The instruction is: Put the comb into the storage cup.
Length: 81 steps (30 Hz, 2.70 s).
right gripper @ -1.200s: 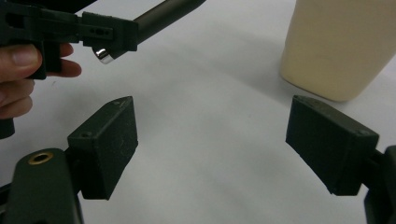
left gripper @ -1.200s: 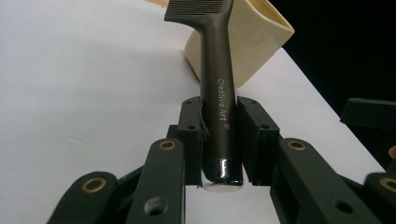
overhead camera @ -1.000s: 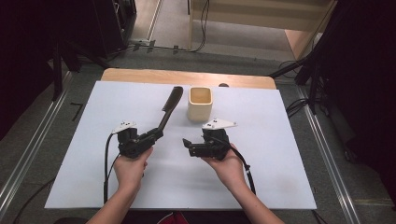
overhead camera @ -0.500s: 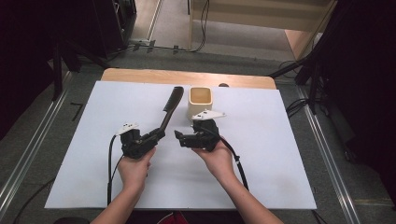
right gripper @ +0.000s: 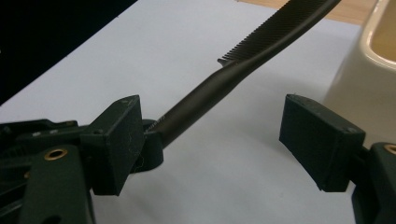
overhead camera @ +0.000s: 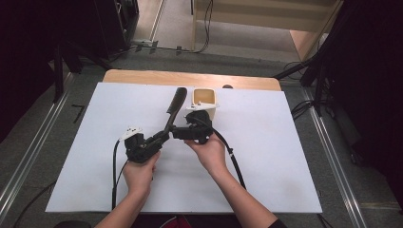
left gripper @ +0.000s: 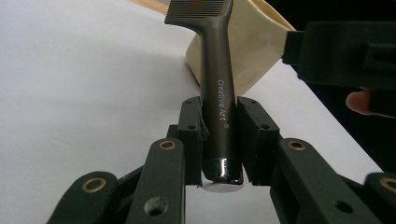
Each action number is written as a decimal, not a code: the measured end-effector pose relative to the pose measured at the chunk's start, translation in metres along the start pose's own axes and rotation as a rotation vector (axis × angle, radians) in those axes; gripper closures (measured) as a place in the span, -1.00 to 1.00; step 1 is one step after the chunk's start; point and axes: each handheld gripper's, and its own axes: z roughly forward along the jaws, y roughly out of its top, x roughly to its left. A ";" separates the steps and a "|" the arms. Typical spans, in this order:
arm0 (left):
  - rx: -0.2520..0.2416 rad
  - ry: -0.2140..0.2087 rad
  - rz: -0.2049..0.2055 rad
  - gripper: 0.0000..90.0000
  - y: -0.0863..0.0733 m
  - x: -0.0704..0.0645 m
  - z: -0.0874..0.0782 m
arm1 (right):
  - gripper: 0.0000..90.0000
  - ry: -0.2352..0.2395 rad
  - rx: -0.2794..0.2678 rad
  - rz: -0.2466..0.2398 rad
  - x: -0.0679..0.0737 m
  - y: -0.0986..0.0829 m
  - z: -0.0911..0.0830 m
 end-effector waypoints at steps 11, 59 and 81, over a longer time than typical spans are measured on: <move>-0.043 0.000 -0.004 0.63 -0.002 0.001 -0.002 | -0.49 0.011 0.039 0.085 0.007 0.014 0.024; -0.156 -0.078 -0.075 0.63 -0.007 0.004 -0.004 | 0.38 0.027 0.078 0.362 0.005 0.034 0.045; -0.139 -0.123 -0.107 0.62 -0.009 0.006 -0.001 | 0.50 0.075 0.102 0.419 0.000 0.037 0.042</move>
